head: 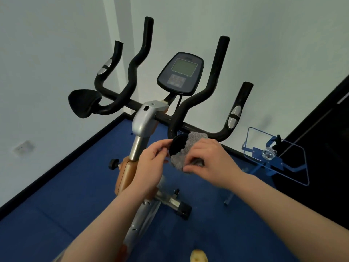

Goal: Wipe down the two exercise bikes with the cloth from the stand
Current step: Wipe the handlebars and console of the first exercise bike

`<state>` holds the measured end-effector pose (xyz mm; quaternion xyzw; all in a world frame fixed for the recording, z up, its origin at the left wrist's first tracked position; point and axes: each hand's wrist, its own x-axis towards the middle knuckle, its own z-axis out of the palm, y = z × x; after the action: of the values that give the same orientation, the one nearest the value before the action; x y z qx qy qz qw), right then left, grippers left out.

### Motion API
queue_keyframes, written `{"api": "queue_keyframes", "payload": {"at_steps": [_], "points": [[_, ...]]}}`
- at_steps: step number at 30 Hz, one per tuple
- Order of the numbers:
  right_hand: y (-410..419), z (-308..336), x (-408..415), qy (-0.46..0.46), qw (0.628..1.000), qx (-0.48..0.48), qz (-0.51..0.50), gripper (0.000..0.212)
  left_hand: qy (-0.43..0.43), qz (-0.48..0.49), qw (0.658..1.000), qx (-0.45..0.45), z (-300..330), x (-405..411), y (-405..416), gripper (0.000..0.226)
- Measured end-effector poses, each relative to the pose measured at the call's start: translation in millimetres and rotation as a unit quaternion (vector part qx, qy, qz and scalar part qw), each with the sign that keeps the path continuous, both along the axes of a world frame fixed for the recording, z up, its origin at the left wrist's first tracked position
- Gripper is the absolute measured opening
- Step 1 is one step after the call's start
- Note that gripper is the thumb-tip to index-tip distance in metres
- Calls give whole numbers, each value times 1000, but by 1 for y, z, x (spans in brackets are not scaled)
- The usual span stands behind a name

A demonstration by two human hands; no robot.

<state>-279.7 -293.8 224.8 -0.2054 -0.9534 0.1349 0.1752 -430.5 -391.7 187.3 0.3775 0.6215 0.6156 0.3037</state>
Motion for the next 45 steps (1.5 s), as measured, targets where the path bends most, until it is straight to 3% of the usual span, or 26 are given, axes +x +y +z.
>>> {"api": "queue_keyframes", "payload": {"at_steps": [2,5,10,16,22,28,34,39,42,45], "points": [[-3,1,-11,60,997,-19,-43,17,2,4,1000,3,-1,0,1,34],[-15,-10,-22,58,993,49,-96,17,-9,15,1000,11,-3,3,1,34],[-12,-13,12,2,991,130,-15,13,7,38,999,8,-7,5,1,35],[-14,2,-18,39,992,37,-117,16,8,50,999,19,-7,9,4,38],[-12,-18,11,56,988,115,-90,12,45,70,996,13,-6,11,9,22],[-1,-16,-4,162,966,-23,-199,8,161,123,979,13,-6,19,16,23],[16,-11,-20,270,920,-201,-200,8,237,187,953,-13,-11,36,33,22],[-6,-30,9,293,907,-174,-249,31,278,215,935,-45,-16,44,43,20],[4,-25,5,278,916,-130,-258,19,284,214,933,-56,-16,43,43,22],[28,-6,-19,255,926,-151,-234,13,297,208,931,-46,-15,38,39,22]]}}
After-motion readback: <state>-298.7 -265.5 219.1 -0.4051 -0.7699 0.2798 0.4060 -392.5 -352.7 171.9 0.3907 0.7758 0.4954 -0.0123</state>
